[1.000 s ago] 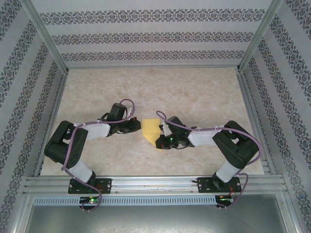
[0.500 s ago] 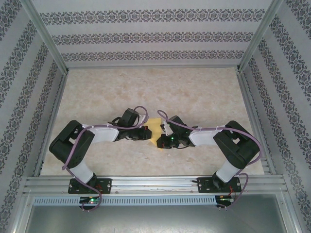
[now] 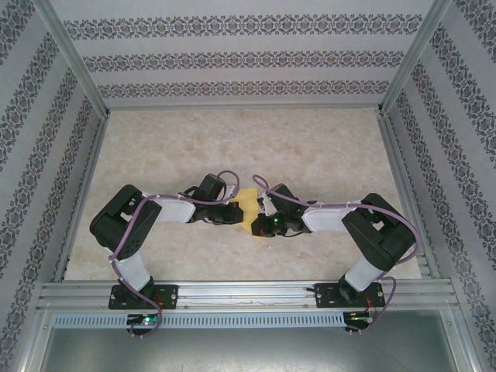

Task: Fold a paper plane with a square sheet of paper (fold left side to right side)
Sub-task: Third fold the triangle at the center of the table.

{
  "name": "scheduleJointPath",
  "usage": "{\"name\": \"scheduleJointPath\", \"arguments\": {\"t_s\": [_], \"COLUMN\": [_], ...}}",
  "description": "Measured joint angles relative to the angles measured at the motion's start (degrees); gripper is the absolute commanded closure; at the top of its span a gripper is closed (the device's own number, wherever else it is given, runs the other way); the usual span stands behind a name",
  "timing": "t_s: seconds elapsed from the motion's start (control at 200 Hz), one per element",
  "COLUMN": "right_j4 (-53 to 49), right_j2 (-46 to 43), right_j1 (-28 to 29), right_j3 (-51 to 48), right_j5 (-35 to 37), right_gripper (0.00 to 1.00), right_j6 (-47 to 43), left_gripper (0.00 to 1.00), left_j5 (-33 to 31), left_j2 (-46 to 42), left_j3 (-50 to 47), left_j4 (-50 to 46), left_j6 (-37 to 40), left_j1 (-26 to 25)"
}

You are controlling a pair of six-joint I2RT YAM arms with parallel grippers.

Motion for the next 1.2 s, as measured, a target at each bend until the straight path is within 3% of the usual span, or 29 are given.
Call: {"name": "scheduleJointPath", "arguments": {"t_s": [0.38,1.199], "right_j4": [-3.08,-1.51], "right_j2": [-1.73,5.05], "right_j1": [0.28,1.68], "right_j3": [3.43,6.49], "right_j5": [0.02,1.97], "right_gripper": [1.0,1.0], "right_j6": [0.68,1.99], "left_gripper": [1.0,1.0], "left_j5": [-2.21,-3.06], "left_j2": [-0.46,-0.57], "left_j3": [-0.07,-0.04], "left_j4": [-0.26,-0.42], "left_j6": [-0.07,-0.33], "left_j1": [-1.11,-1.38]}}
